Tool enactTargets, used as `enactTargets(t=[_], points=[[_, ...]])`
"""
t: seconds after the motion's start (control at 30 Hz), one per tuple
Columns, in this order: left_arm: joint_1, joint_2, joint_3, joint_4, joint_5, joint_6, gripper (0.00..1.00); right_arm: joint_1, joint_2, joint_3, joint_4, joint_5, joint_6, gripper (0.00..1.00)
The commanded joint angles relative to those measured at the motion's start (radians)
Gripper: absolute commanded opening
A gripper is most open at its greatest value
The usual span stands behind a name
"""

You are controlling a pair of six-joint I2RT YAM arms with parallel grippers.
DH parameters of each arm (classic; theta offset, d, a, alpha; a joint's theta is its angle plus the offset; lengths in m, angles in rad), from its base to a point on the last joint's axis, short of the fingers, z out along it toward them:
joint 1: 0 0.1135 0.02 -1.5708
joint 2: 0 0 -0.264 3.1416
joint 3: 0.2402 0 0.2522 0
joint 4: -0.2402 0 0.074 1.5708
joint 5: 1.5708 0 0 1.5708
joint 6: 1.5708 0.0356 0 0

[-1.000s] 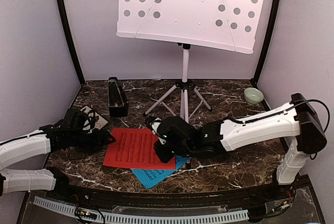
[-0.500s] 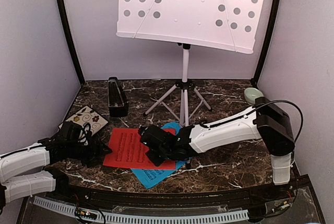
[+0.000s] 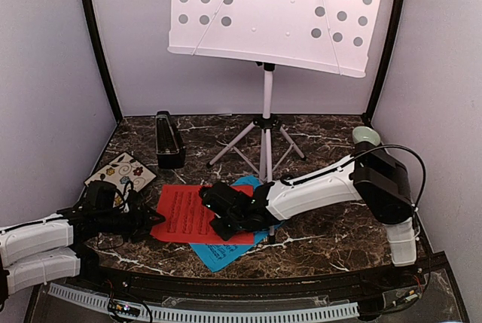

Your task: Set up the instrument practice props

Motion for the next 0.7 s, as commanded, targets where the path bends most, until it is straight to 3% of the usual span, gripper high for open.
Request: enactTargets(t=[0.0,0.13,0.27,0.47,0.67], points=[[0.005,-0.013,-0.01,0.089,0.029,-0.006,0.69,0.003,0.031,-0.016,0.023,-0.043,-0.004,0.0],[0.005,0.005,0.006,0.075,-0.018,-0.003,0.6,0.002,0.032,-0.013,0.025,-0.051,-0.006,0.0],[0.005,0.065,0.018,0.02,-0.098,-0.033,0.43,0.002,0.025,-0.013,0.024,-0.056,-0.011,0.0],[0.005,0.149,0.026,0.041,-0.127,-0.052,0.37,0.002,0.009,-0.017,0.023,-0.056,-0.015,0.0],[0.004,0.165,0.067,0.1,-0.11,0.009,0.12,0.003,-0.046,-0.026,0.042,-0.062,-0.018,0.01]])
